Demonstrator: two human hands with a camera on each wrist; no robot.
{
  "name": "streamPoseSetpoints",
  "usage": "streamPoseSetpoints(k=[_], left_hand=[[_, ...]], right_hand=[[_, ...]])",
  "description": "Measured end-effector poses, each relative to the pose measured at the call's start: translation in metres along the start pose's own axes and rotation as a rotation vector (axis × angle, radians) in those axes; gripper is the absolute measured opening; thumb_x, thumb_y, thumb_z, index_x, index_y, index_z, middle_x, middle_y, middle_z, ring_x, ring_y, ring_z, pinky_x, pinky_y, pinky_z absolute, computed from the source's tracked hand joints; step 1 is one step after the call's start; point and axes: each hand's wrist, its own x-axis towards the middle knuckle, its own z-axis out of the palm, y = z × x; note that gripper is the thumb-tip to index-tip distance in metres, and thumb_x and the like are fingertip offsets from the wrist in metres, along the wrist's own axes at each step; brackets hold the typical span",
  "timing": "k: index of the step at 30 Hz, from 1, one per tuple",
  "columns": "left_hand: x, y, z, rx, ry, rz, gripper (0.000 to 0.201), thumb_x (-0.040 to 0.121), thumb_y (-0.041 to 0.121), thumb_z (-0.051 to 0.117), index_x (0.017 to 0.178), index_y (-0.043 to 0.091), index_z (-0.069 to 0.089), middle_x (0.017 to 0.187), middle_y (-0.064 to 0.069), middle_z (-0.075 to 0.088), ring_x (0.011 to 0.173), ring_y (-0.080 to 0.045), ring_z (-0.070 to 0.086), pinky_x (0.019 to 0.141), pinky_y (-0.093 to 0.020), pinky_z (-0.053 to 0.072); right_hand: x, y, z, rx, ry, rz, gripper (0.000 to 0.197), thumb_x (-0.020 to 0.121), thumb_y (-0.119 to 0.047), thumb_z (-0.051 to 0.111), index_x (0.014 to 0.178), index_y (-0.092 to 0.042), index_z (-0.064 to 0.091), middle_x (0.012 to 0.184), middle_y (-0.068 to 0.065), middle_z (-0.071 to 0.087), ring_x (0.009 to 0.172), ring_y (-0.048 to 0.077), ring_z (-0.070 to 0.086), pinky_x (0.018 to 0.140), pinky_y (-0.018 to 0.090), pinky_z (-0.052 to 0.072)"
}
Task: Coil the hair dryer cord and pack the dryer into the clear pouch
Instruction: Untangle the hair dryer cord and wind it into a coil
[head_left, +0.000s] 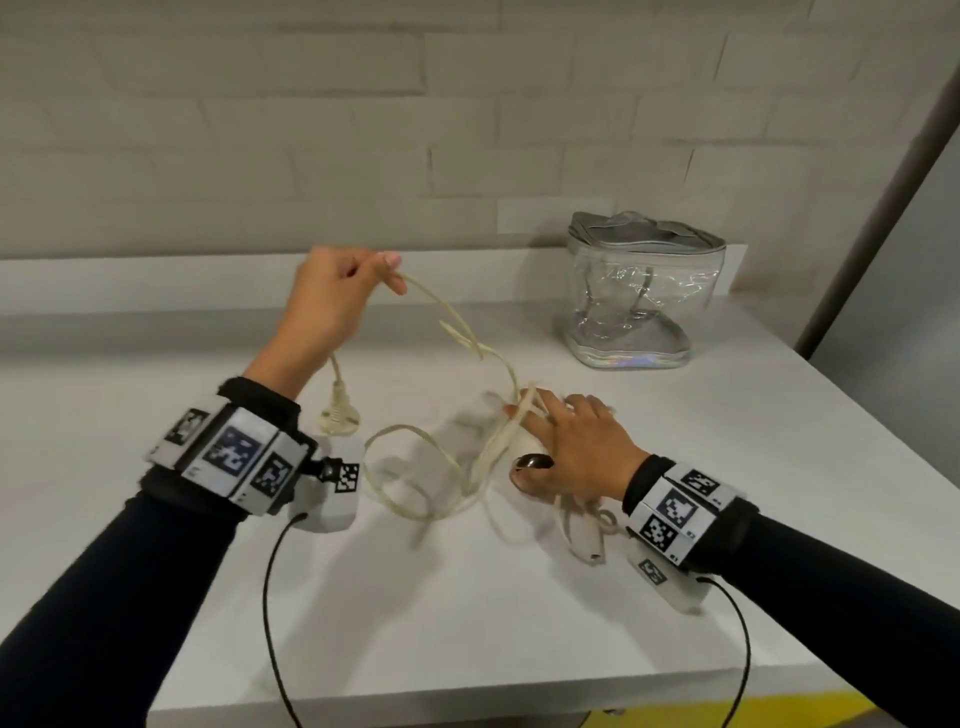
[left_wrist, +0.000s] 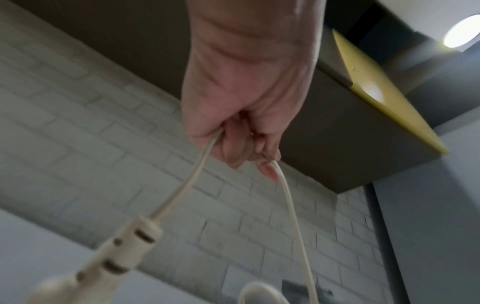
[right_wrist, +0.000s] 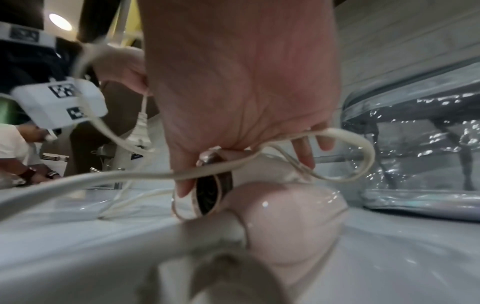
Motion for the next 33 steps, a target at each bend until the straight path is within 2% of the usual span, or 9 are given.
streamPoseSetpoints(k=[9, 13, 17, 20, 22, 24, 26, 29, 33], left_hand=[[-0.021, -0.003, -0.036, -0.175, -0.054, -0.146, 0.035, 0.096, 0.027, 0.045, 0.066, 0.013, 0.057, 0.034, 0.014, 0.022, 0.03, -0.002, 0.018, 0.034, -0.014, 0.012], [-0.033, -0.016, -0.04, -0.238, 0.003, -0.207, 0.034, 0.097, 0.024, 0.041, 0.068, 0.014, 0.056, 0.033, 0.016, 0.024, 0.03, 0.0, 0.018, 0.035, -0.012, 0.012], [-0.042, -0.025, -0.036, -0.265, 0.049, -0.206, 0.033, 0.098, 0.023, 0.039, 0.073, 0.016, 0.058, 0.033, 0.014, 0.023, 0.03, -0.002, 0.018, 0.034, -0.014, 0.013], [-0.046, -0.029, -0.033, -0.262, 0.039, -0.212, 0.032, 0.098, 0.024, 0.039, 0.075, 0.017, 0.059, 0.034, 0.014, 0.023, 0.032, -0.002, 0.017, 0.034, -0.016, 0.013], [-0.048, -0.03, -0.03, -0.25, 0.024, -0.218, 0.032, 0.098, 0.025, 0.039, 0.075, 0.018, 0.06, 0.034, 0.014, 0.023, 0.033, -0.003, 0.016, 0.035, -0.017, 0.013], [-0.05, -0.028, -0.025, -0.251, 0.014, -0.223, 0.033, 0.098, 0.025, 0.039, 0.075, 0.019, 0.06, 0.035, 0.013, 0.023, 0.034, -0.003, 0.016, 0.036, -0.018, 0.013], [-0.051, -0.025, -0.018, -0.248, 0.007, -0.218, 0.033, 0.098, 0.025, 0.039, 0.074, 0.019, 0.061, 0.037, 0.014, 0.022, 0.034, -0.003, 0.017, 0.037, -0.018, 0.013], [-0.054, -0.019, -0.007, -0.194, -0.032, -0.178, 0.033, 0.098, 0.026, 0.04, 0.073, 0.021, 0.061, 0.035, 0.013, 0.024, 0.034, -0.004, 0.019, 0.037, -0.019, 0.015], [-0.061, -0.008, 0.006, -0.084, -0.111, -0.092, 0.032, 0.098, 0.026, 0.039, 0.074, 0.022, 0.06, 0.03, 0.011, 0.029, 0.032, -0.006, 0.022, 0.037, -0.017, 0.015]], right_hand=[[0.018, 0.028, -0.008, 0.15, -0.158, -0.004, 0.098, 0.07, -0.073, 0.05, 0.14, -0.047, -0.014, 0.157, -0.006, -0.016, 0.143, 0.032, 0.011, 0.114, 0.056, 0.012], [0.017, 0.045, -0.028, 0.404, -0.315, -0.072, 0.084, 0.075, -0.031, 0.071, 0.136, -0.055, 0.018, 0.156, 0.005, -0.016, 0.144, 0.032, 0.009, 0.116, 0.046, 0.02], [0.001, 0.063, -0.049, 0.789, -0.382, -0.063, 0.067, 0.062, -0.001, 0.049, 0.121, -0.031, 0.059, 0.153, 0.002, 0.024, 0.143, 0.011, 0.012, 0.104, 0.024, 0.024], [-0.007, 0.074, -0.058, 0.882, -0.135, 0.169, 0.032, 0.074, 0.002, 0.045, 0.078, -0.015, 0.071, 0.106, 0.006, 0.063, 0.108, 0.015, 0.052, 0.091, 0.03, 0.036], [-0.012, 0.078, -0.061, 0.971, 0.031, 0.419, 0.028, 0.089, -0.007, 0.041, 0.069, -0.009, 0.06, 0.105, 0.015, 0.056, 0.095, 0.028, 0.054, 0.084, 0.042, 0.045], [-0.022, 0.067, -0.065, 1.25, -0.018, 0.497, 0.033, 0.097, -0.029, 0.036, 0.102, -0.004, 0.056, 0.123, 0.02, 0.043, 0.105, 0.04, 0.052, 0.09, 0.055, 0.045], [-0.033, 0.035, -0.069, 1.39, -0.135, 0.411, 0.068, 0.089, -0.062, 0.028, 0.142, -0.02, 0.027, 0.149, 0.019, 0.021, 0.132, 0.045, 0.034, 0.104, 0.057, 0.033], [-0.026, -0.014, -0.055, 1.0, -0.176, 0.289, 0.099, 0.069, -0.082, 0.031, 0.146, -0.032, -0.006, 0.157, 0.015, -0.012, 0.145, 0.035, 0.005, 0.117, 0.047, 0.011], [-0.006, -0.052, -0.009, 0.4, -0.174, 0.24, 0.084, 0.088, -0.06, 0.034, 0.144, -0.026, -0.019, 0.149, 0.026, -0.029, 0.135, 0.054, -0.019, 0.113, 0.058, -0.005]])
